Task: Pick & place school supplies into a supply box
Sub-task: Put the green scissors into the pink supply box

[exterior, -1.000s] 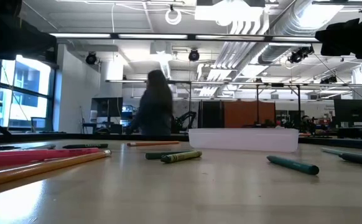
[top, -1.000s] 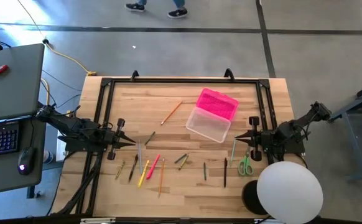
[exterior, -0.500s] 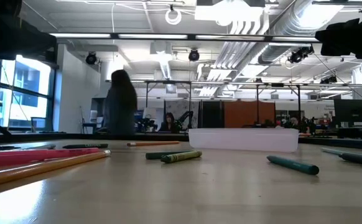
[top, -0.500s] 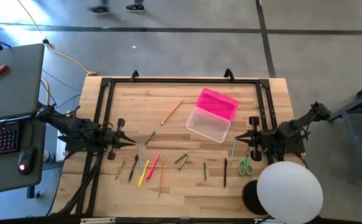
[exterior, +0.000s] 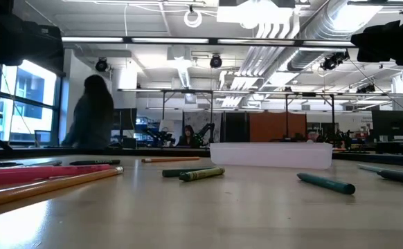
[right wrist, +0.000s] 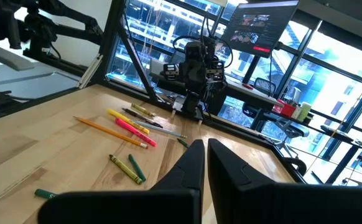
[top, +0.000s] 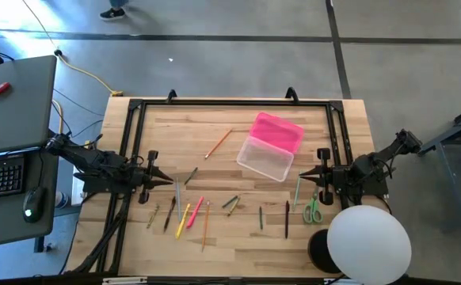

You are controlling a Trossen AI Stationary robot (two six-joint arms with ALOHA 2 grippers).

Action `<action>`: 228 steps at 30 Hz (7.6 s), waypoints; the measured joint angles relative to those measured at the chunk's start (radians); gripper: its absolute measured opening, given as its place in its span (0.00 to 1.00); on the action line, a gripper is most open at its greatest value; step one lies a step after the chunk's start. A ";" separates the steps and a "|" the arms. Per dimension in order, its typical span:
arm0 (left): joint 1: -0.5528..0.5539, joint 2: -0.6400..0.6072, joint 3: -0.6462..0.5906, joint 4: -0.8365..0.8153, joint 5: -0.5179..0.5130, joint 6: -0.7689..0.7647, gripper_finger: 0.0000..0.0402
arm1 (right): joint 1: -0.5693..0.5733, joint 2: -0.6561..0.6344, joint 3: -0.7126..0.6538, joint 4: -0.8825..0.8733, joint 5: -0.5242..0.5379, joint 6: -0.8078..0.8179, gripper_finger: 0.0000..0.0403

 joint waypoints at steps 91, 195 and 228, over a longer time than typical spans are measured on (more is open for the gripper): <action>0.000 0.296 0.005 0.823 -0.496 -0.498 0.18 | -0.109 1.022 0.590 -1.020 -0.747 1.642 0.05; 0.000 0.296 0.005 0.217 -0.407 -0.502 0.18 | 0.108 1.424 0.592 -0.827 -0.607 2.052 0.18; 0.000 0.296 0.005 0.216 -0.355 -0.502 0.18 | -0.052 1.255 0.898 -1.250 -0.093 1.543 0.02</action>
